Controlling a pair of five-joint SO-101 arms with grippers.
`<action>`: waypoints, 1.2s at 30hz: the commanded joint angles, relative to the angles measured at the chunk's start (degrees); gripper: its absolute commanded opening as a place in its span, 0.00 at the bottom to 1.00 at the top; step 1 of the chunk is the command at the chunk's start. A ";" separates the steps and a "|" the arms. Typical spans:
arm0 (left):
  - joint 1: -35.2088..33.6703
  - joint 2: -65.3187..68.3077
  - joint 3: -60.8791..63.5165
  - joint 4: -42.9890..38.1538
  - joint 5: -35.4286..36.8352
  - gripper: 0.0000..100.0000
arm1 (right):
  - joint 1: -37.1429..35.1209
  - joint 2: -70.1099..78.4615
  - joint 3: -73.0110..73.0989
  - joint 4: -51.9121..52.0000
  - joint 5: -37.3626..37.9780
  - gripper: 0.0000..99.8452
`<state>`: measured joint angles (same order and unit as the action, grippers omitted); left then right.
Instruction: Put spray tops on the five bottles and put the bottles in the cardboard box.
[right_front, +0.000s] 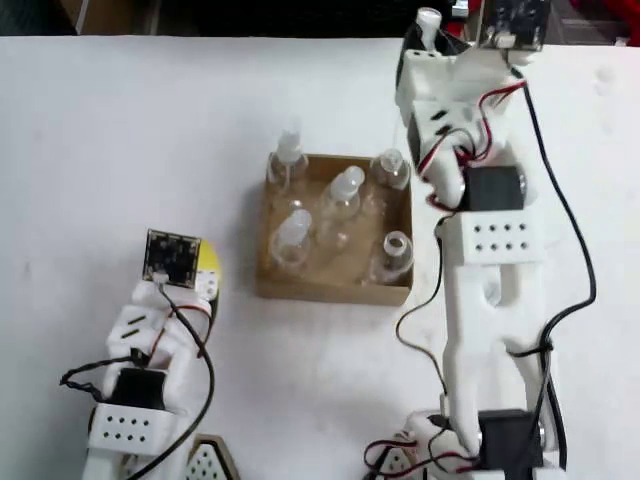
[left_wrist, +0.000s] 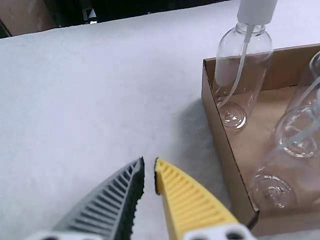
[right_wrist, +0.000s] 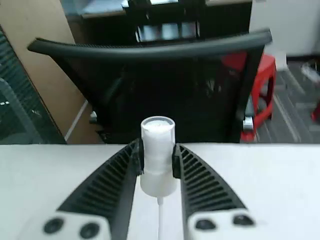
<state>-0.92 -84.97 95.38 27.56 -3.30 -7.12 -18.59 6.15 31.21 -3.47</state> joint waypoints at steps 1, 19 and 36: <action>-0.13 -0.66 -1.67 -2.20 -0.70 0.04 | -1.19 -5.49 7.74 -13.14 4.48 0.01; -0.04 -0.66 -1.67 -2.20 -0.70 0.04 | -0.75 -7.87 18.99 -19.56 4.92 0.01; -0.04 -0.66 -1.67 -2.20 -0.70 0.04 | -4.00 -18.07 48.97 -43.38 5.01 0.01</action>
<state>-0.92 -84.97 95.38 26.86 -3.30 -10.81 -34.86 53.19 -8.53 1.01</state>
